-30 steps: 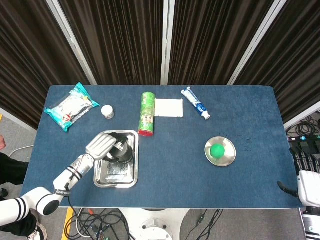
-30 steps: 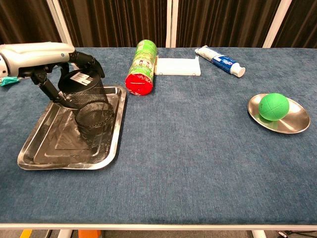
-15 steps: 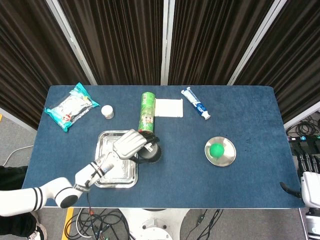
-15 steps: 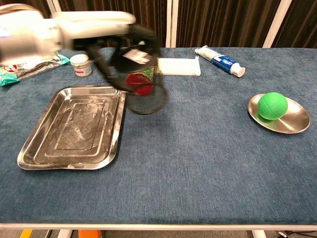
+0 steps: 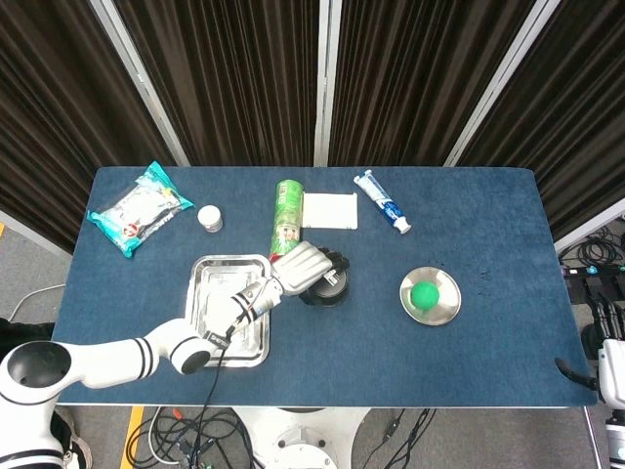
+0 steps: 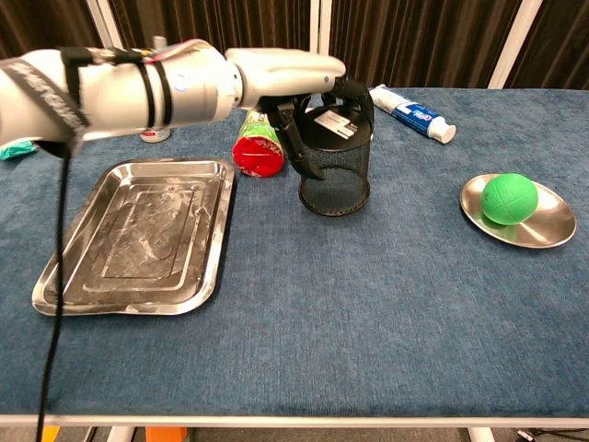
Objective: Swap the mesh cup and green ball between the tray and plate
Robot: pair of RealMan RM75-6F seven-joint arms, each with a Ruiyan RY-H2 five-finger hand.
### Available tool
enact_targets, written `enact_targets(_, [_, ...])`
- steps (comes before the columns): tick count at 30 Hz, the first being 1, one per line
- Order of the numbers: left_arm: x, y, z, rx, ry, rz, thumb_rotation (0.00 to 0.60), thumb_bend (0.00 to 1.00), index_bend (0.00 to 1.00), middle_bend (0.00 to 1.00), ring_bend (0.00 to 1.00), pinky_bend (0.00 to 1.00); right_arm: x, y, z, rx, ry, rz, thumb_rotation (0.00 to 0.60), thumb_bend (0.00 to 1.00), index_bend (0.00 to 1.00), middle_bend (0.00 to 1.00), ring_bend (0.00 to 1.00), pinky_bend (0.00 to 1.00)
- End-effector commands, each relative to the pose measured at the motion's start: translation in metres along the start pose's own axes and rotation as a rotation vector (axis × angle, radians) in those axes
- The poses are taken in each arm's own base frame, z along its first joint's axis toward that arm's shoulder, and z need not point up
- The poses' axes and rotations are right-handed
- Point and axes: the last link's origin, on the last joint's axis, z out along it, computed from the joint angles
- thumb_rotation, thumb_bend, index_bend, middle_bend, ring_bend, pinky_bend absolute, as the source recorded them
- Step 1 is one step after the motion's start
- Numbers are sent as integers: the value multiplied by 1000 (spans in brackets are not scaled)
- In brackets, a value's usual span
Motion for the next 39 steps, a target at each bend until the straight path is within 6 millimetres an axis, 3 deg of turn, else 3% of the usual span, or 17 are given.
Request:
enact_targets(1, [-9,-1,5,4,-27,-13,600,263,394,423,346,621,-3,1,0,-3,-7,4,600,58,0,0,0,0])
enact_targets(5, [-13,-6,6,11,-32,-9,600,250,334,357,299,587,-5,3,0,-7,-10,8,600,58,0,0,0,0])
enact_targets(9, [-10,-6,4,-2,-27,-10,600,218,256,228,135,396,-6,3,1,-7,-12,7,600,59,0,0,0,0])
enact_targets(12, [-7,-5,2,-12,-14,-7,600,199,201,170,84,313,-7,2,1,-3,-14,7,600,58,0,0,0,0])
enact_targets(26, [3,-19,-33,33,13,13,600,164,138,130,62,283,-5,-13,7,52,-17,-2,600,58,0,0,0,0])
enact_targets(31, [15,-31,-72,84,78,28,600,161,136,129,54,280,-5,-24,18,85,-44,-19,600,58,0,0,0,0])
enact_targets(35, [24,-55,-126,222,125,39,600,161,136,129,54,281,-5,-44,37,147,-93,-53,600,58,0,0,0,0])
enact_targets(39, [20,-77,-182,400,199,25,600,120,136,129,53,281,-7,-74,57,213,-140,-90,600,58,0,0,0,0])
